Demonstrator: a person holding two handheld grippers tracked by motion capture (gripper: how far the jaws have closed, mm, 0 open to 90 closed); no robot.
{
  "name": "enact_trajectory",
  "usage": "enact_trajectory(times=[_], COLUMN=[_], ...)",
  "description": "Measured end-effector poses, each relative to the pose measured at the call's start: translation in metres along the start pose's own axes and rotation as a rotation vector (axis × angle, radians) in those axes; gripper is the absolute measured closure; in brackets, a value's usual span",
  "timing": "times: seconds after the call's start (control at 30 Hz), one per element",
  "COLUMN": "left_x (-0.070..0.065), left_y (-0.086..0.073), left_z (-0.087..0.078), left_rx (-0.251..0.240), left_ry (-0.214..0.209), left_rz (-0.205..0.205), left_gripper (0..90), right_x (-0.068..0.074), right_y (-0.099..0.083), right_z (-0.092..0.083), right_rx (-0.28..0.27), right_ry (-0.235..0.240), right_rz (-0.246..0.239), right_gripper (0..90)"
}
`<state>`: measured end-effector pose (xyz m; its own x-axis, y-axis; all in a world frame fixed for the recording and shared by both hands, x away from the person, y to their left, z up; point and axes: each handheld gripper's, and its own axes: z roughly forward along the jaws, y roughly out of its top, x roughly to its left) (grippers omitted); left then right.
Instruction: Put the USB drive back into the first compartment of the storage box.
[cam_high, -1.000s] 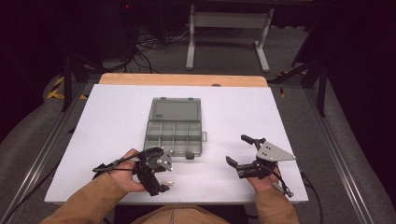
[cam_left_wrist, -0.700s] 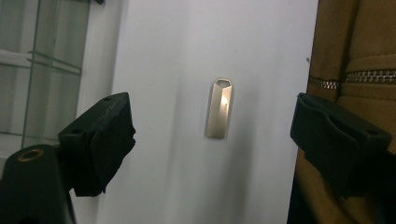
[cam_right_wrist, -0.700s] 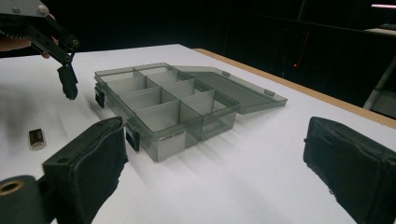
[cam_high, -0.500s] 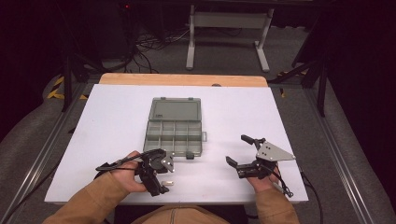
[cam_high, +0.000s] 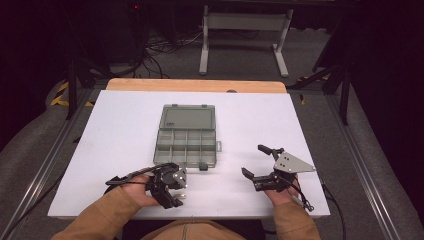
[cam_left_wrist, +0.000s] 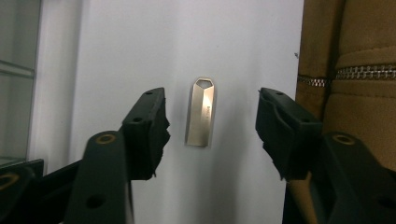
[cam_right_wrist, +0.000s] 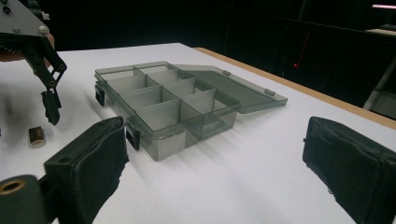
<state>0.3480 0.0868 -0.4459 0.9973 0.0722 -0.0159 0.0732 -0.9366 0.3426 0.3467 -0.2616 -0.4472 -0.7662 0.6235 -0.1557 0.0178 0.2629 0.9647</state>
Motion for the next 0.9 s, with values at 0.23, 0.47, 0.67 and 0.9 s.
enact_trajectory(times=[0.23,0.47,0.67,0.9], left_x=[0.0011,0.0014,0.0008,0.0003], left_y=[0.0007,0.0008,0.0009,0.0008], left_z=[0.0022,0.0046,0.0052,0.0053], left_rx=[0.025,0.042,0.049,0.05], left_ry=[0.008,0.013,0.032,0.039], left_rz=[0.012,0.02,0.022,0.024], left_gripper=[59.5,68.6,77.0,78.1], right_x=[0.0005,0.0006,0.0005,0.0006], right_y=[0.0002,0.0001,-0.0001,-0.0003], right_z=[0.0001,-0.0001,0.0003,0.0008], right_rx=[-0.002,0.002,0.008,0.009], right_ry=[0.008,0.009,0.009,0.01], right_rz=[-0.006,-0.005,-0.007,-0.008], right_gripper=[7.0,7.0,7.0,7.0])
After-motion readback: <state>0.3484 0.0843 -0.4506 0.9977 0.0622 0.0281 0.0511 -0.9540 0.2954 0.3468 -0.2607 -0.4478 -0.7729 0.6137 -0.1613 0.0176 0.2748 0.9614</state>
